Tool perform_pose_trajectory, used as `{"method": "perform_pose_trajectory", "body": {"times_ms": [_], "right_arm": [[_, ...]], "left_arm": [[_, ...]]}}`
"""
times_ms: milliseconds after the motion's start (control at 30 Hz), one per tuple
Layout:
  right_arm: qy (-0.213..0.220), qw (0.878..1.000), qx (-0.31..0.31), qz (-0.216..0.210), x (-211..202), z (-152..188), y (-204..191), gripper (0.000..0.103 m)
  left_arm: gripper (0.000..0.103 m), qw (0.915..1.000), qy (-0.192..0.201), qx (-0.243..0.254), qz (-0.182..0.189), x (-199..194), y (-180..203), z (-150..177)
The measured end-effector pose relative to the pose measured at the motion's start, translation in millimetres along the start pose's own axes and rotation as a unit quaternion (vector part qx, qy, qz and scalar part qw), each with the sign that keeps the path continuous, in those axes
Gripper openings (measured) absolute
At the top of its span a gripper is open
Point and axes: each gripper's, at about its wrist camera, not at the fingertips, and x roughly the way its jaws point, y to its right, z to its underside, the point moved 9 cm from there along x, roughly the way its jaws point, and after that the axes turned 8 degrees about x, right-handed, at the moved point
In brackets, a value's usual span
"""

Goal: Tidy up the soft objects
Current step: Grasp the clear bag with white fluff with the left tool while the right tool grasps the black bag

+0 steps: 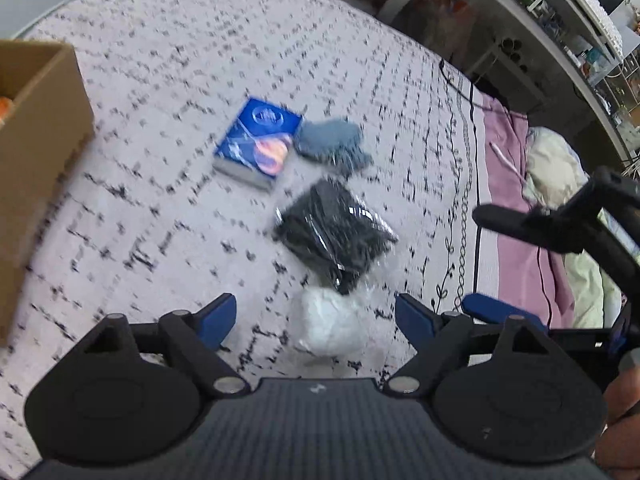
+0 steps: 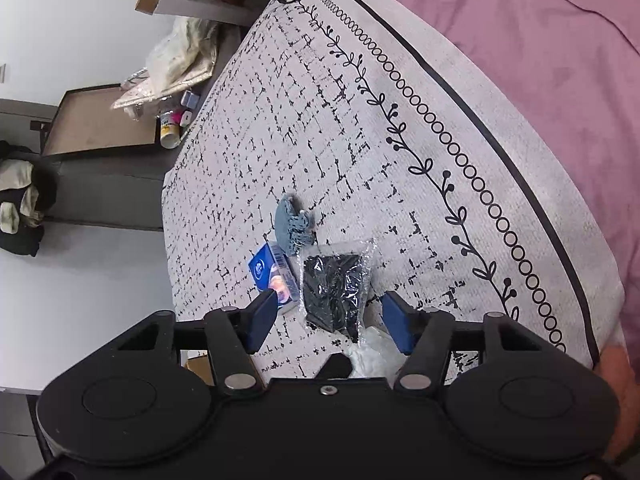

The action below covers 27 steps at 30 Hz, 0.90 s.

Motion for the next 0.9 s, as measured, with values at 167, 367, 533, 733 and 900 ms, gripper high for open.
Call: {"method": "perform_pose_trajectory", "body": {"times_ms": [167, 367, 533, 733, 900], "right_arm": [[-0.01, 1.0, -0.011, 0.005, 11.9, 2.4, -1.4, 0.044], [-0.01, 0.999, -0.025, 0.021, 27.5, 3.5, 0.4, 0.038], [-0.021, 0.999, -0.02, 0.037, 44.3, 7.8, 3.4, 0.038], [-0.022, 0.999, -0.008, 0.042, 59.4, 10.1, 5.0, 0.038], [-0.021, 0.999, -0.01, 0.049, 68.0, 10.6, 7.3, 0.032]], "left_arm": [[0.062, 0.9986, -0.034, -0.034, 0.019, 22.2, -1.3, 11.3], [0.044, 0.9972, -0.033, -0.062, 0.023, 26.7, -8.6, 7.7], [0.043, 0.9967, -0.035, -0.07, 0.024, 24.5, -13.5, 6.6], [0.043, 0.9962, -0.039, -0.072, 0.028, 26.2, -14.1, 6.2], [0.043, 0.9955, -0.041, -0.078, 0.033, 26.9, -16.9, 4.7]]}}
